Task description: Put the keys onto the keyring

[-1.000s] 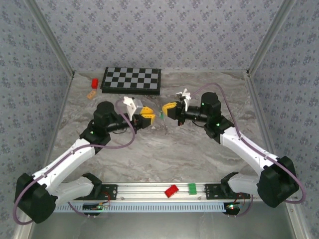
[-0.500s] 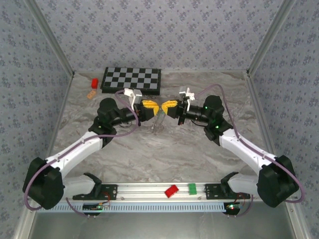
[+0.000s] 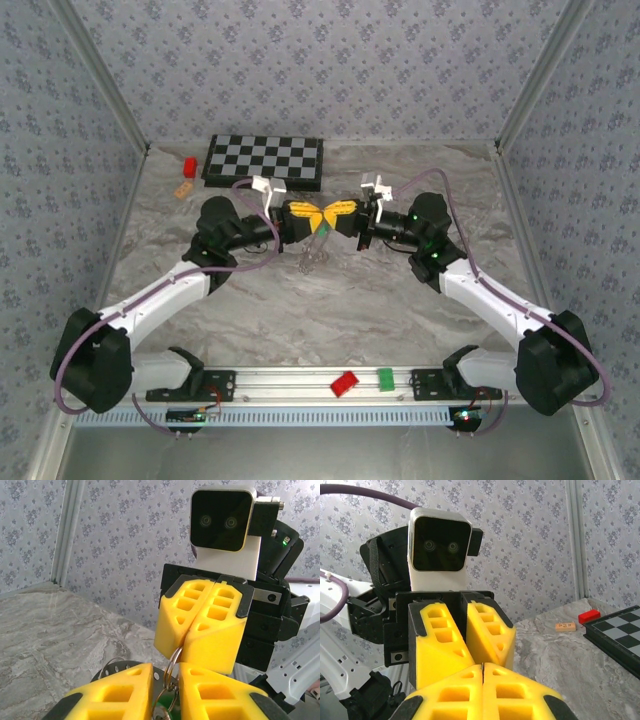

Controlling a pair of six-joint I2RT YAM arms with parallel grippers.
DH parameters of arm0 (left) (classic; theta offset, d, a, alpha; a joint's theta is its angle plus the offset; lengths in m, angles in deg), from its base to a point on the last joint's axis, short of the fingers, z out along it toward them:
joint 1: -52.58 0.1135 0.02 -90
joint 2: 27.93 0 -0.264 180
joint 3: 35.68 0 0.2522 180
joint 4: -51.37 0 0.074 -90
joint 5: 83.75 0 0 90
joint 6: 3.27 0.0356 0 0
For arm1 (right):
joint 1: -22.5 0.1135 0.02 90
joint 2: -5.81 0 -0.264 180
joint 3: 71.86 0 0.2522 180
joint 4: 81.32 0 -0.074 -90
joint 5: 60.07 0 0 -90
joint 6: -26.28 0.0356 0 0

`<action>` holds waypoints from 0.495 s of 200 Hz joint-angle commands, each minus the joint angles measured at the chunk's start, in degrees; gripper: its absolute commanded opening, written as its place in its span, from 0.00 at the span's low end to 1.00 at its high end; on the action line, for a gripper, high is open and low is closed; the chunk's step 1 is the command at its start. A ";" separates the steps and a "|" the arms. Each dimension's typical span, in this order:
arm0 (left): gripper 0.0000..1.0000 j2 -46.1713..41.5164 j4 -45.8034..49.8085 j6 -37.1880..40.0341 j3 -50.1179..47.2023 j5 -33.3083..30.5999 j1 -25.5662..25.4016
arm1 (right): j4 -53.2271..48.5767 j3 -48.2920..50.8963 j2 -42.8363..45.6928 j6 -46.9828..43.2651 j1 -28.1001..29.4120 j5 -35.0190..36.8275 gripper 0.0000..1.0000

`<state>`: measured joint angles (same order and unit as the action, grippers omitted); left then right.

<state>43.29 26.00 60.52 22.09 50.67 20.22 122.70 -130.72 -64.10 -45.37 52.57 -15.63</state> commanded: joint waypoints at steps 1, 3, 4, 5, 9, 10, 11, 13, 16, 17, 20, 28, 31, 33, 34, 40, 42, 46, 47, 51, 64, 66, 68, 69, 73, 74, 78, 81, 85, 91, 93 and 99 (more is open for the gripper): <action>0.14 0.28 -3.02 -0.72 -0.02 2.21 0.10 | 3.20 0.21 -0.12 0.81 -0.14 -0.91 0.00; 0.13 0.25 -3.15 -0.75 -0.03 2.30 0.06 | 3.18 0.13 -0.16 0.81 -0.11 -0.93 0.00; 0.12 0.24 -3.19 -0.72 -0.05 2.27 0.08 | 3.18 0.16 -0.15 0.81 -0.10 -0.93 0.00; 0.12 0.24 -3.25 -0.70 -0.01 2.26 0.09 | 3.18 0.17 -0.14 0.86 -0.10 -0.93 0.00; 0.11 0.15 -3.41 -0.59 -0.13 2.39 0.04 | 3.18 0.25 -0.22 0.90 -0.12 -0.93 0.00; 0.11 0.11 -3.41 -0.55 -0.14 2.41 0.07 | 3.18 0.26 -0.22 0.90 -0.10 -0.93 0.00; 0.11 0.08 -3.41 -0.57 -0.15 2.41 0.09 | 3.18 0.23 -0.23 0.90 -0.10 -0.89 0.00; 0.10 0.02 -3.40 -0.52 -0.15 2.35 0.06 | 3.16 0.24 -0.23 0.86 -0.12 -0.92 0.00; 0.09 -0.07 -3.40 -0.46 -0.12 2.40 0.02 | 3.10 0.21 -0.29 0.88 -0.10 -0.93 0.00; 0.08 -0.09 -3.40 -0.39 -0.13 2.37 0.06 | 3.09 0.20 -0.30 0.85 -0.09 -0.93 0.00; 0.07 -0.16 -3.34 -0.27 -0.14 2.37 0.10 | 3.07 0.19 -0.31 0.84 -0.09 -0.99 0.00; 0.05 -0.41 -3.26 0.06 -0.14 2.35 0.10 | 2.92 0.17 -0.41 0.75 -0.02 -1.10 0.00; 0.04 -0.51 -3.17 0.23 -0.15 2.34 0.07 | 2.84 0.19 -0.43 0.66 -0.01 -1.06 0.00; 0.04 -0.54 -3.08 0.27 -0.11 2.38 0.03 | 2.76 0.12 -0.41 0.69 -0.03 -1.16 0.00; 0.04 -0.55 -3.02 0.33 -0.13 2.31 0.07 | 2.75 0.11 -0.45 0.62 -0.02 -1.18 0.00; 0.02 -0.81 -2.68 0.58 -0.14 2.33 0.09 | 2.42 0.06 -0.64 0.50 -0.01 -1.35 0.00; 0.02 -0.80 -2.58 0.63 -0.15 2.29 0.10 | 2.28 -0.02 -0.70 0.54 -0.01 -1.41 0.00; 0.00 -0.86 -2.53 0.72 -0.09 2.34 0.04 | 2.09 -0.11 -0.77 0.38 -0.01 -1.51 0.00; 0.00 -0.89 -2.53 0.73 -0.12 2.38 0.07 | 2.02 -0.09 -0.81 0.42 -0.01 -1.53 0.00; 0.00 -0.98 -2.45 0.88 -0.14 2.44 -0.05 | 1.87 -0.19 -0.92 0.40 -0.01 -1.62 0.00; 0.00 -1.21 -2.31 1.07 -0.14 2.47 -0.07 | 1.52 -0.29 -1.25 0.30 -0.01 -1.89 0.00; 0.00 -1.20 -2.27 1.08 -0.13 2.50 -0.07 | 1.51 -0.37 -1.27 0.29 0.02 -1.90 0.00; 0.00 -1.18 -2.22 1.15 -0.12 2.51 -0.09 | 1.51 -0.37 -1.35 0.28 0.04 -1.90 0.00; 0.00 -1.22 -2.20 1.16 -0.14 2.55 -0.08 | 1.46 -0.40 -1.40 0.28 -0.02 -1.90 0.00; 0.00 -1.30 -2.18 1.25 -0.11 2.68 -0.10 | 1.43 -0.32 -1.47 0.30 -0.05 -1.90 0.00; 0.00 -1.28 -2.17 1.25 -0.13 2.68 -0.08 | 1.43 -0.33 -1.46 0.34 0.02 -1.90 0.00; 0.00 -1.33 -2.14 1.38 -0.13 2.76 -0.12 | 1.46 -0.39 -1.52 0.31 0.03 -1.89 0.00; 0.00 -1.35 -2.02 1.43 -0.12 2.68 -0.08 | 1.41 -0.38 -1.60 0.25 0.07 -1.90 0.00; 0.00 -1.39 -1.92 1.51 -0.12 2.61 -0.12 | 1.27 -0.41 -1.68 0.25 0.00 -1.88 0.00; 0.00 -1.52 -1.71 1.73 -0.18 2.73 -0.11 | 1.12 -0.35 -1.64 0.08 -0.07 -1.81 0.00; 0.00 -1.65 -1.62 1.81 -0.16 2.76 -0.08 | 1.02 -0.36 -1.68 0.03 -0.02 -1.81 0.00; 0.00 -1.76 -1.14 2.25 -0.16 2.68 -0.07 | 0.56 -0.41 -1.60 -0.14 -0.01 -1.66 0.02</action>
<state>43.43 26.04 60.76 21.75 51.68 20.44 122.88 -130.55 -65.06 -45.09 52.24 -16.03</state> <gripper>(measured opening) 0.045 0.038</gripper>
